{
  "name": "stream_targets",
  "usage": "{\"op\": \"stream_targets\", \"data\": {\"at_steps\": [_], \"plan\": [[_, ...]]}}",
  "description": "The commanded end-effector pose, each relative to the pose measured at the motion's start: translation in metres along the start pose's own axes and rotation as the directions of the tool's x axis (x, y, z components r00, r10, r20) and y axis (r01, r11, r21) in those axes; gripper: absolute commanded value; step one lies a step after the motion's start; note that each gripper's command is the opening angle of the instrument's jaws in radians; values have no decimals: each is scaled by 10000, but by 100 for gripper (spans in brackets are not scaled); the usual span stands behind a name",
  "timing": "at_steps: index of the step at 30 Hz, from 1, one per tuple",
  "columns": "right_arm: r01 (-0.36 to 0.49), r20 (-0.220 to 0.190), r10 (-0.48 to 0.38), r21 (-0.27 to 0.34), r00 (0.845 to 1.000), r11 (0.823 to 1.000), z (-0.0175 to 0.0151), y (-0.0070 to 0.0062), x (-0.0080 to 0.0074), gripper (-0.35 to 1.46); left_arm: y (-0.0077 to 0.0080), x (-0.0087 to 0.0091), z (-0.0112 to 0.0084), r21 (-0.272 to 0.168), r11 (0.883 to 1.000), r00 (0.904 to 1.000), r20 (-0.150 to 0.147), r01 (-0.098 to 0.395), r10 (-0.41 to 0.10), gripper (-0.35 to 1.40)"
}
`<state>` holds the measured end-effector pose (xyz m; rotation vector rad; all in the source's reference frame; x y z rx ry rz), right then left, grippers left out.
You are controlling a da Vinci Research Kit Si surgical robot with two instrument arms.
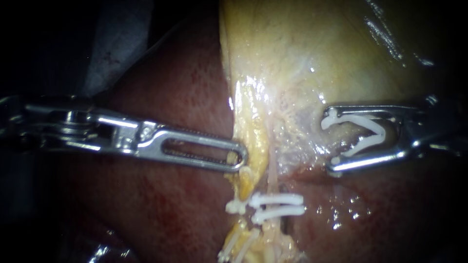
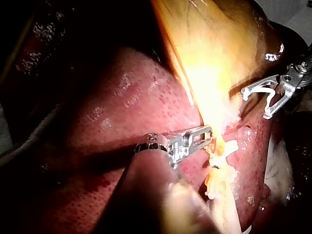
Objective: Clipping third clip right tube
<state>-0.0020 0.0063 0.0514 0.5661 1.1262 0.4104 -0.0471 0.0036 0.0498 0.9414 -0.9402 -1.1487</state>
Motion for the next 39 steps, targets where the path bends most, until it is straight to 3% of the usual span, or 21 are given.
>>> {"op": "stream_targets", "data": {"at_steps": [1, 12, 20, 28, 39], "plan": [[5, 2, -5, -3, 10000, 10000, 1, 0, 0, 60, 0, 0, 0, -1, 10000, 10000, -2, 1, -1, -35], [-288, 50, 286, 368, 9996, 9989, 20, -10, -17, 60, 2, -2, -11, 68, 10000, 10000, -73, 54, -53, -35], [-475, 84, 472, 523, 9989, 9975, 41, -16, -26, 60, 11, -10, -45, 3, 9999, 9999, 46, 107, -107, -35], [-748, 185, 734, 871, 9971, 9934, 66, -18, -35, 58, -6, -18, -84, -28, 9997, 9996, 174, 235, -235, -35], [-979, 236, 961, 950, 9951, 9907, 97, -15, -50, 58, -26, -18, -96, 28, 9995, 9993, 196, 323, -324, -35]]}}
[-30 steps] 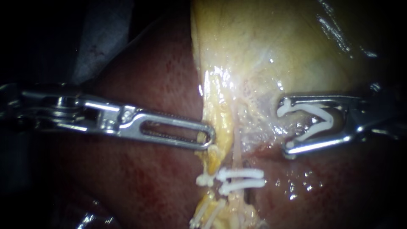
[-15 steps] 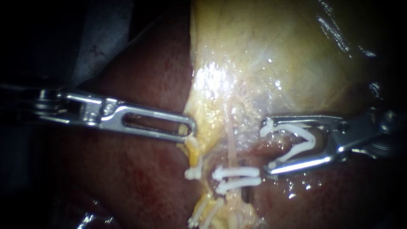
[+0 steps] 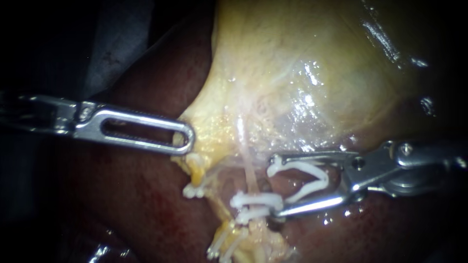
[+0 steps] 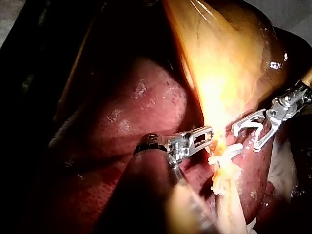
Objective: Clipping third clip right tube
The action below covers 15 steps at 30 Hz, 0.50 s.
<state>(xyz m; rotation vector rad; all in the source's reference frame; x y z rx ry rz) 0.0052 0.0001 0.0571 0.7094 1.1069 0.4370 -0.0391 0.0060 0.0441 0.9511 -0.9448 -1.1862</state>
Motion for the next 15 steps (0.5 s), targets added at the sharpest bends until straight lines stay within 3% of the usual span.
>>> {"op": "stream_targets", "data": {"at_steps": [1, 15], "plan": [[15, 2, -15, 5, 10000, 10000, 1, 2, -1, 58, -1, 0, -1, 11, 10000, 10000, 1, 5, -5, -35], [-20, -5, 20, -74, 10000, 10000, 20, 36, -14, 59, -8, 2, -2, 31, 10000, 10000, 30, 27, -27, -35]]}}
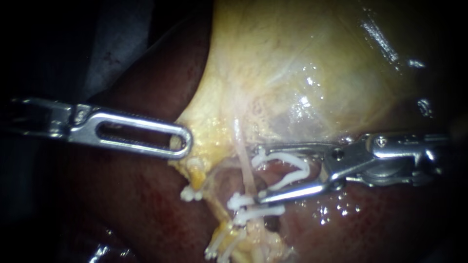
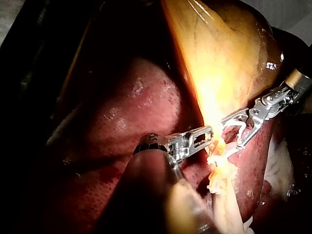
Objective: Clipping third clip right tube
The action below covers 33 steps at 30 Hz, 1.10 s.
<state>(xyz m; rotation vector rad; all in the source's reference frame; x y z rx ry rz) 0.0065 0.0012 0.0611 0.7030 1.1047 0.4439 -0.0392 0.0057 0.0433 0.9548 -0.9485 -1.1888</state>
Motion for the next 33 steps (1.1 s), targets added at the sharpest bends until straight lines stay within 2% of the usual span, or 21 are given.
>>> {"op": "stream_targets", "data": {"at_steps": [1, 11, 19, 33], "plan": [[-54, 8, 54, 29, 10000, 10000, 3, 2, 0, 59, 0, 0, 0, -11, 10000, 10000, 4, -3, 3, -35], [-63, 76, 62, 162, 10000, 9998, 25, 6, -3, 58, -2, 1, 0, -15, 10000, 10000, 10, 2, -2, -35], [-78, 64, 78, 114, 9999, 9999, 35, 13, 1, 58, -2, 1, 0, -16, 10000, 10000, 12, 3, -3, -35], [-185, 30, 185, 58, 9998, 9998, 48, 13, 20, 53, -3, 1, 1, -20, 10000, 10000, 16, 5, -5, -35]]}}
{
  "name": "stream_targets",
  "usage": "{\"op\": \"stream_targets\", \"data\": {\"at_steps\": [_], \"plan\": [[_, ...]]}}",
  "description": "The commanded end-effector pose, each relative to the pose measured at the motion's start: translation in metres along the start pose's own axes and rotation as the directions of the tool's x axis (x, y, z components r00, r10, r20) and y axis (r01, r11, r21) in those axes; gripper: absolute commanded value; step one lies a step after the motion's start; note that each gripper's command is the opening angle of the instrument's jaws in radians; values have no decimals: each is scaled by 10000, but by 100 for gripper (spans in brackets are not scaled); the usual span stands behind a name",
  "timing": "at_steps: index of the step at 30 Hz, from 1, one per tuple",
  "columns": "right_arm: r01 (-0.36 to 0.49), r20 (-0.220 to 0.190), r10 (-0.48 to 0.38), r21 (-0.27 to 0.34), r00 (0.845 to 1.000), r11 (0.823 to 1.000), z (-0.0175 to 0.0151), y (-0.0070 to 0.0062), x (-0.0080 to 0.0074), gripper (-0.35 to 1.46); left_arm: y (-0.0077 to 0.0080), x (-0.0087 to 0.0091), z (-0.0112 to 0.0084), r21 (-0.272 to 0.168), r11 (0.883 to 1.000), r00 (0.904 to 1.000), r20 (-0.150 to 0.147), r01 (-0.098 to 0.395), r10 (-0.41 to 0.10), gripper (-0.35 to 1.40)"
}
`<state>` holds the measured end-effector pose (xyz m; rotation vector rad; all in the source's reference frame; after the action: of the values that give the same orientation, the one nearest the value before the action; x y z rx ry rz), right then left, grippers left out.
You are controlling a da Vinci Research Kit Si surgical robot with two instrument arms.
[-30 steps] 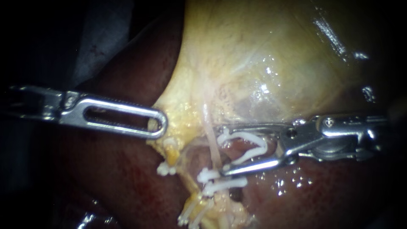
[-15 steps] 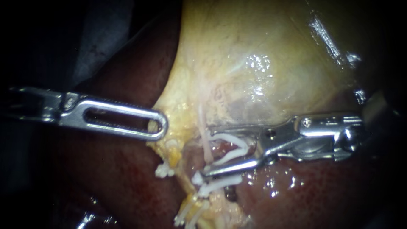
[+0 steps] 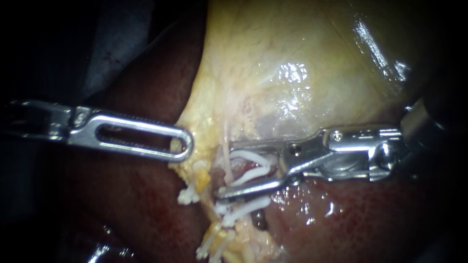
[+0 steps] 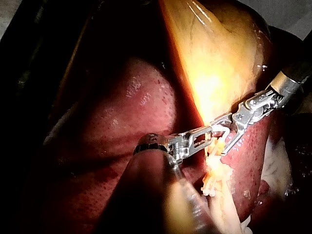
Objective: Clipping third clip right tube
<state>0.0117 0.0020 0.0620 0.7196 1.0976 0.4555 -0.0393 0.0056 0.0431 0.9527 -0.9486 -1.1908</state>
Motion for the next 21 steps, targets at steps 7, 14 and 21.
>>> {"op": "stream_targets", "data": {"at_steps": [7, 14, 21], "plan": [[-228, -73, 229, 64, 9997, 9997, -2, -1, 10, 50, 1, 0, 0, 0, 10000, 10000, -5, 0, 0, -35], [-330, -82, 331, 82, 9994, 9994, -4, -1, 17, 46, 2, -1, 0, 5, 10000, 10000, -11, -3, 3, -35], [-388, -95, 388, 63, 9992, 9992, -5, -1, 17, 46, 3, -1, -1, 7, 10000, 10000, -14, -4, 4, -35]]}}
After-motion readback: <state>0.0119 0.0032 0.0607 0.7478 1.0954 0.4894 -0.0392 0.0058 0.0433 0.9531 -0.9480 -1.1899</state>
